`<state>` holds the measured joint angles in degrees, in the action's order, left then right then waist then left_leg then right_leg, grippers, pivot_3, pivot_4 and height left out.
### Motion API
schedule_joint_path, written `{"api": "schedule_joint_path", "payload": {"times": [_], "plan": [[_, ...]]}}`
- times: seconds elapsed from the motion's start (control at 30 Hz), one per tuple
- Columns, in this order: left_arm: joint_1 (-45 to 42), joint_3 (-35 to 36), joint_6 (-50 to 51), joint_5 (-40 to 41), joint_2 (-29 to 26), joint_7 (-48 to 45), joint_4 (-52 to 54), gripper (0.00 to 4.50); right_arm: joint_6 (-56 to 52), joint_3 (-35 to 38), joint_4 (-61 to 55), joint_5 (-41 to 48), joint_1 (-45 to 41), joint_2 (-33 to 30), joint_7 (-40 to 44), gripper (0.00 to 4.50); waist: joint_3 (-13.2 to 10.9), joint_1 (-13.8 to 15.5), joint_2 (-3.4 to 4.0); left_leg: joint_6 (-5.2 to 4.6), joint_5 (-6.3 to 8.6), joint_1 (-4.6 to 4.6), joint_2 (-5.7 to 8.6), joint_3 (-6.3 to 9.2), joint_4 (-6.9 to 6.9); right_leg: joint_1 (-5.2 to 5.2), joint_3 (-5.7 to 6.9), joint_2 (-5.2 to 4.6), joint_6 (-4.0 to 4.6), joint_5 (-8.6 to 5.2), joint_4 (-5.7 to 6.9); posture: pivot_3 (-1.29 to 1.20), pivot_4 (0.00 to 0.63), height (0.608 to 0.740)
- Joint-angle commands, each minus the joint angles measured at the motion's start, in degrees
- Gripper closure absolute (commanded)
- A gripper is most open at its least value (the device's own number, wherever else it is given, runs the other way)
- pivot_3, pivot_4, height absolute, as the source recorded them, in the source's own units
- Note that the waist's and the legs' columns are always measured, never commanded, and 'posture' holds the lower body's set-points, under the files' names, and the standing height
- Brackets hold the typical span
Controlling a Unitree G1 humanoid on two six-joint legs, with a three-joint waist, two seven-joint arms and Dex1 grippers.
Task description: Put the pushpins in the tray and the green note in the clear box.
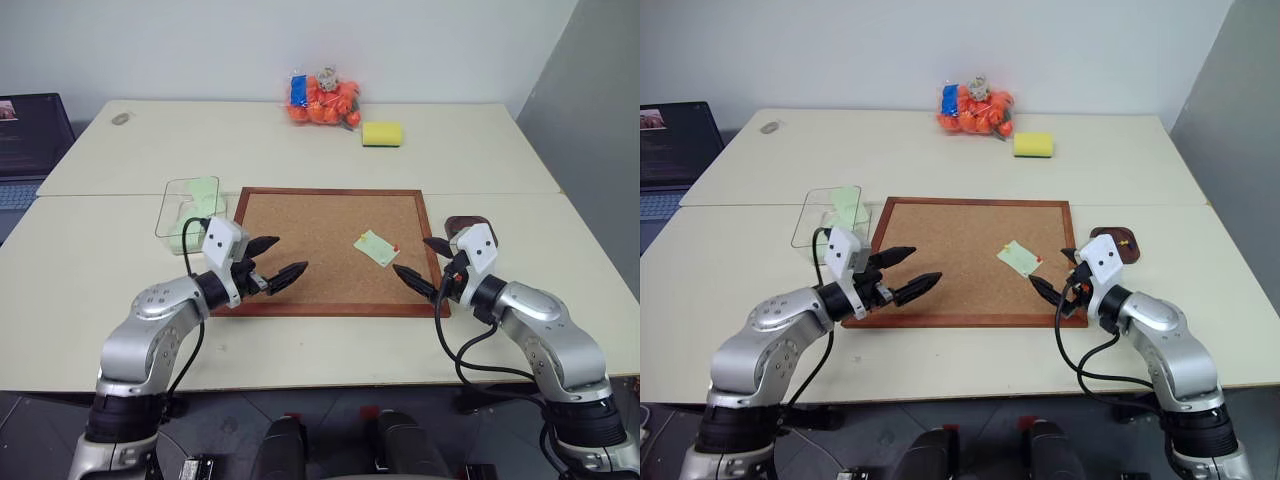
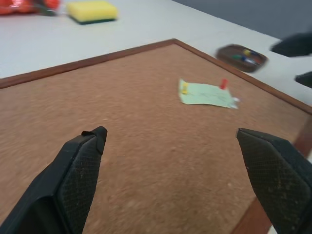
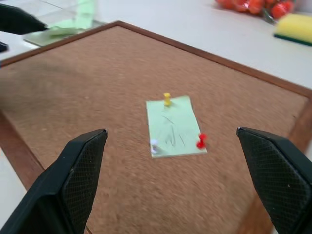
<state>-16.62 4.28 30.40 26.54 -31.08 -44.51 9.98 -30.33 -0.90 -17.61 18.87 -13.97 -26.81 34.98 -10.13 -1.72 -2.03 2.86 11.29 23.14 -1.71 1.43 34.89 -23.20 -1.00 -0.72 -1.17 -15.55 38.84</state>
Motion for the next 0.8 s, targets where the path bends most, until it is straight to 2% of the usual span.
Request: {"api": "schedule_joint_path", "payload": {"times": [0.03,0.2,0.47,0.73,0.8], "plan": [[-3.0,-2.2,-4.4,-2.1,-0.6,-3.6,-4.7,0.17,2.6,-0.1,2.5,-1.5,-2.7,-0.5,0.3,0.00,0.0,0.0,0.00,0.00,0.00,0.00,0.00,0.00,0.00,0.00,0.00,0.00,0.00,0.00,0.00,0.00,0.150,0.740],[-8.2,-6.5,-10.8,-5.9,1.7,-7.3,-14.5,0.93,5.9,-1.8,8.6,-4.1,-7.1,1.8,-0.6,0.00,0.0,0.0,0.00,0.00,0.00,0.01,0.00,0.00,-0.01,-0.01,0.01,0.00,0.00,0.00,0.00,0.00,0.150,0.740],[-14.7,-9.5,-19.1,-10.5,7.3,-9.1,-28.8,2.85,10.9,-3.4,17.7,-6.9,-12.8,6.8,-1.9,0.00,0.0,0.0,0.00,0.00,0.00,0.06,0.01,0.00,0.01,-0.03,0.02,0.01,0.00,0.01,0.01,0.00,0.150,0.740],[-16.0,-10.5,-21.1,-12.3,9.6,-10.6,-33.3,4.32,12.6,-4.5,23.1,-7.9,-16.0,10.9,-2.4,0.00,0.0,-0.1,0.01,0.00,0.00,0.07,0.01,0.01,0.03,-0.05,0.01,0.01,0.01,0.02,0.04,0.00,0.150,0.740],[-15.6,-11.6,-21.0,-13.5,10.0,-10.6,-34.6,4.46,13.3,-5.0,25.4,-8.4,-16.8,11.9,-2.6,0.00,0.0,0.0,0.00,0.00,0.00,0.07,0.01,0.02,0.03,-0.04,0.02,0.01,0.01,0.02,0.04,0.00,0.150,0.740]]}}
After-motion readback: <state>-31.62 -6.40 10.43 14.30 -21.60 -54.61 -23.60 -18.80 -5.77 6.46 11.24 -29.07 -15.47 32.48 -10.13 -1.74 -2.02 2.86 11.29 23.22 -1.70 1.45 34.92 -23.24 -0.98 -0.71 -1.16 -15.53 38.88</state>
